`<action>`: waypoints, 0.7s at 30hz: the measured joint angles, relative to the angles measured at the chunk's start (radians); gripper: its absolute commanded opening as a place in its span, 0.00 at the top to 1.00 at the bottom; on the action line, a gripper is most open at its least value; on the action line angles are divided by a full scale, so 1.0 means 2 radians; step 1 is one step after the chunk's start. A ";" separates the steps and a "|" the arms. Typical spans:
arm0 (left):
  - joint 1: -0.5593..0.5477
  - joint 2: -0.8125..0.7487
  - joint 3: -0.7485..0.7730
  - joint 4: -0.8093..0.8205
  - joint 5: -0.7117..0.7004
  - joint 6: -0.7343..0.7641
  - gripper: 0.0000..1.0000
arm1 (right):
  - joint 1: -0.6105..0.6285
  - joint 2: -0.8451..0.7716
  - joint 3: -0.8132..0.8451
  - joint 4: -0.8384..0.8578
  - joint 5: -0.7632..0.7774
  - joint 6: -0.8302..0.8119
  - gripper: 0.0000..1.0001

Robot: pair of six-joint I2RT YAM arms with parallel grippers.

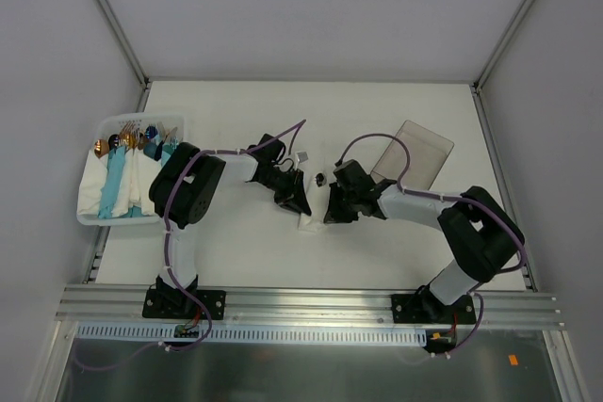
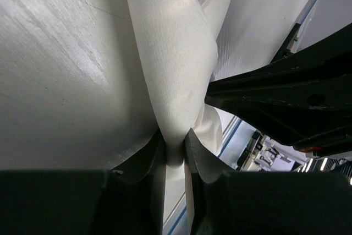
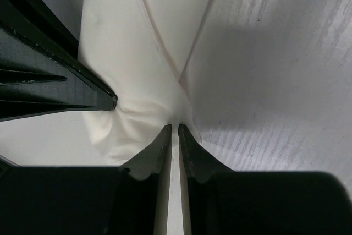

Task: Place the utensils on the paper napkin and roll it up

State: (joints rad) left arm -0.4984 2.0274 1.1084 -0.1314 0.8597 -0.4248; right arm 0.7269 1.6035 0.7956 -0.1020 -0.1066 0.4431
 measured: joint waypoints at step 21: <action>0.002 0.005 0.010 0.032 0.016 -0.023 0.51 | 0.009 0.053 0.053 -0.008 -0.001 -0.003 0.92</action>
State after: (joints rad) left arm -0.4953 2.0377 1.1275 -0.0677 0.8913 -0.4698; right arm 0.7448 1.7088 0.9016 -0.1188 -0.1085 0.4366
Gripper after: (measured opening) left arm 0.488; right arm 0.087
